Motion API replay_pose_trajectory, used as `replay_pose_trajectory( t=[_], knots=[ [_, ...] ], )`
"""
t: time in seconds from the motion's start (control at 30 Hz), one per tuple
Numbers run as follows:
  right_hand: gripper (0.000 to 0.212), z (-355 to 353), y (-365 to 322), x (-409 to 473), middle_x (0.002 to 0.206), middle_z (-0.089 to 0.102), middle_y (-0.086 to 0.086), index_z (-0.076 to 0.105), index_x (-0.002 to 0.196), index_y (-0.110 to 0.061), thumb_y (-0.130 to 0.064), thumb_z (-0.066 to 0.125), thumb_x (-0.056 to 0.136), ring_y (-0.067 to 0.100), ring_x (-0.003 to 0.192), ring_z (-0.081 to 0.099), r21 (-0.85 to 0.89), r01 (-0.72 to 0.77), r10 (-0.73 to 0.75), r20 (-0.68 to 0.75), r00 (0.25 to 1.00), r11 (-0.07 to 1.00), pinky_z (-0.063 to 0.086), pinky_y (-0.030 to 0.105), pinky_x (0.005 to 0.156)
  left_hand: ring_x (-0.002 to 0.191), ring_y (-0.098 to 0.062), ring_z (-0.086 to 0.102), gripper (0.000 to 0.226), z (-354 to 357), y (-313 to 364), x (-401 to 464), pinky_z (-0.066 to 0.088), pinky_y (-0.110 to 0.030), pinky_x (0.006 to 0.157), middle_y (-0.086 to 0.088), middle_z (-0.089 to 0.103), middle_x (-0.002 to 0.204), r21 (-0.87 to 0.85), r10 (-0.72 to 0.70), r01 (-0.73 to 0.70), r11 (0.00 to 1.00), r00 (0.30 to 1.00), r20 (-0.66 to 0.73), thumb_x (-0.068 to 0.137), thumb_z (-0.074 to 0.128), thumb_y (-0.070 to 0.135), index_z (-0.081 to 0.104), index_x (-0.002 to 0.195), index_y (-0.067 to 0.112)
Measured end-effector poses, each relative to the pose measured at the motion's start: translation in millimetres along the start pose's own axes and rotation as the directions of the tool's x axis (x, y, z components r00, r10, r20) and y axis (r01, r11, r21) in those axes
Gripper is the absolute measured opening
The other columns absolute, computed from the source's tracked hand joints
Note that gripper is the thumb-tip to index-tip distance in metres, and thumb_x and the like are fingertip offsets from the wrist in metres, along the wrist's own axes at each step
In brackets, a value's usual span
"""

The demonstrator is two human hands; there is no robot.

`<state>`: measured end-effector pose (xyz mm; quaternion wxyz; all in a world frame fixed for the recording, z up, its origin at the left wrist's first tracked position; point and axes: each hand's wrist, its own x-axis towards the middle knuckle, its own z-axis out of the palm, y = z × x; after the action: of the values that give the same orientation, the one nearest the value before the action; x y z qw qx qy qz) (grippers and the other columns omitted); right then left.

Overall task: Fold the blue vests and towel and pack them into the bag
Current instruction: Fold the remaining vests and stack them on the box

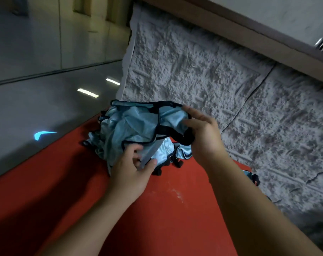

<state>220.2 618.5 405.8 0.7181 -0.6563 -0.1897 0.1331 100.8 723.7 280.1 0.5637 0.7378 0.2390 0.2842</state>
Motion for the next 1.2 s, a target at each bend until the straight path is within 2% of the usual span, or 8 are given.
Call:
replay_pose_trajectory(
  t=[0.23, 0.33, 0.6, 0.8, 0.93, 1.03, 1.1, 1.2],
  knots=[
    [0.033, -26, -58, -94, 0.104, 0.074, 0.012, 0.063, 0.130, -0.003, -0.004, 0.047, 0.101, 0.027, 0.093, 0.069, 0.219, 0.165, -0.159, -0.048, 0.986, 0.962, 0.055, 0.040, 0.077, 0.133, 0.014, 0.038, 0.095, -3, 37, -13, 0.037, -0.014, 0.107, 0.035, 0.042, 0.144, -0.148, 0.216, -0.192, 0.970, 0.962, 0.168, 0.071, 0.080, 0.060, 0.023, 0.145, 0.063],
    [0.029, -57, -54, -137, 0.100, 0.072, 0.013, 0.069, 0.124, -0.007, -0.003, 0.057, 0.098, 0.028, 0.083, 0.063, 0.173, 0.216, -0.157, -0.302, 0.940, 0.961, 0.050, 0.035, 0.069, 0.141, -0.007, 0.039, 0.116, -4, 28, -17, 0.038, -0.042, 0.115, 0.016, 0.040, 0.155, -0.133, 0.049, -0.030, 0.991, 0.990, 0.136, 0.059, 0.076, 0.078, 0.019, 0.155, 0.044],
    [0.030, -129, 60, -222, 0.105, 0.076, 0.016, 0.073, 0.109, -0.010, 0.008, 0.068, 0.086, 0.026, 0.083, 0.072, 0.139, -0.090, 0.158, -0.636, 0.755, 0.986, 0.056, 0.030, 0.066, 0.141, -0.028, 0.043, 0.105, 0, -7, -46, 0.040, -0.039, 0.112, -0.006, 0.041, 0.157, 0.317, -0.244, 0.162, 0.935, 0.940, 0.238, 0.079, 0.078, 0.052, 0.018, 0.160, 0.024],
    [0.029, -149, 89, -236, 0.096, 0.076, 0.021, 0.071, 0.110, -0.003, 0.012, 0.059, 0.087, 0.031, 0.079, 0.070, 0.307, -0.190, 0.344, -0.596, 0.726, 0.933, 0.057, 0.031, 0.063, 0.140, -0.026, 0.039, 0.103, 30, -18, -84, 0.039, -0.034, 0.109, -0.006, 0.036, 0.151, 0.561, -0.124, -0.309, 0.768, 0.787, 0.604, 0.076, 0.082, 0.046, 0.017, 0.155, 0.050],
    [0.026, -186, 71, -230, 0.091, 0.078, 0.009, 0.076, 0.095, -0.014, 0.005, 0.059, 0.088, 0.024, 0.080, 0.075, 0.292, -0.113, 0.296, -0.721, 0.626, 0.950, 0.061, 0.035, 0.073, 0.108, -0.014, 0.059, 0.030, 45, -23, -86, 0.049, -0.027, 0.092, 0.007, 0.055, 0.113, 0.645, -0.124, -0.428, 0.633, 0.766, 0.631, 0.081, 0.071, 0.029, 0.062, 0.104, 0.048],
    [0.024, -226, 78, -234, 0.104, 0.076, 0.008, 0.077, 0.095, -0.019, -0.002, 0.063, 0.086, 0.021, 0.086, 0.072, 0.245, -0.094, 0.261, -0.849, 0.460, 0.965, 0.059, 0.033, 0.078, 0.075, -0.005, 0.059, 0.019, 63, -16, -95, 0.050, -0.027, 0.068, 0.010, 0.057, 0.076, 0.551, -0.007, -0.491, 0.675, 0.743, 0.670, 0.080, 0.073, 0.031, 0.059, 0.067, 0.031],
    [0.028, -233, 85, -234, 0.110, 0.072, 0.005, 0.070, 0.113, -0.020, -0.008, 0.066, 0.088, 0.012, 0.084, 0.071, 0.127, -0.139, 0.184, -0.810, 0.556, 0.982, 0.059, 0.023, 0.070, 0.065, -0.005, 0.053, 0.036, 77, -8, -114, 0.039, -0.025, 0.059, 0.007, 0.052, 0.066, 0.416, 0.072, -0.545, 0.728, 0.664, 0.744, 0.082, 0.075, 0.037, 0.051, 0.057, 0.027],
    [0.072, -222, 102, -232, 0.147, 0.053, 0.006, 0.047, 0.148, -0.020, -0.027, 0.076, 0.082, 0.017, 0.128, 0.056, -0.287, -0.360, 0.050, -0.718, 0.694, 0.888, 0.045, 0.036, 0.109, 0.064, -0.008, 0.058, 0.020, 88, 3, -133, 0.043, -0.027, 0.062, 0.001, 0.061, 0.067, 0.246, 0.104, -0.393, 0.886, 0.685, 0.721, 0.083, 0.077, 0.025, 0.066, 0.066, 0.023]
  ],
)
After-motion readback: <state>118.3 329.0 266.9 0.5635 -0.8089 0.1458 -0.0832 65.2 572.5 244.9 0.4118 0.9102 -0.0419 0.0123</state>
